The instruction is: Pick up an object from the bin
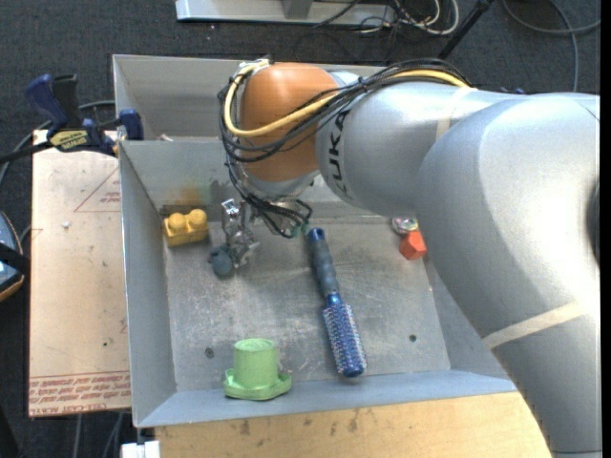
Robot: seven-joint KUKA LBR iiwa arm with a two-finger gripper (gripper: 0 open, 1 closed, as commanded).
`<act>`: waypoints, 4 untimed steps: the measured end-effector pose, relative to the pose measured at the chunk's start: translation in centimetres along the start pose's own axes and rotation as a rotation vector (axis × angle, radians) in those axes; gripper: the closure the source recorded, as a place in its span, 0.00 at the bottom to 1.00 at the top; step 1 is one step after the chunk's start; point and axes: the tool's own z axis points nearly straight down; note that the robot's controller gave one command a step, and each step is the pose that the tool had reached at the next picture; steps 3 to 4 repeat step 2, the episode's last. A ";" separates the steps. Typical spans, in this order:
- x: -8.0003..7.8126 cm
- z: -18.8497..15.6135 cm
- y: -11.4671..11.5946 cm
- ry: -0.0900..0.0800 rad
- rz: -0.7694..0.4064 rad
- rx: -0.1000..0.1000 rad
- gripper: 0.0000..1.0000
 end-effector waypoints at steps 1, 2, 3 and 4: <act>-0.1 -1.0 0.0 0.000 0.002 0.000 1.00; -0.3 -6.7 0.0 -0.004 0.003 0.001 1.00; -0.3 -6.7 0.0 -0.004 0.003 0.001 1.00; -0.3 -6.7 0.0 -0.004 0.003 0.001 1.00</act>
Offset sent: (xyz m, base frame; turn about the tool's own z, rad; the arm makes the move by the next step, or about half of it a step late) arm 0.0000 0.0000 0.0095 0.0000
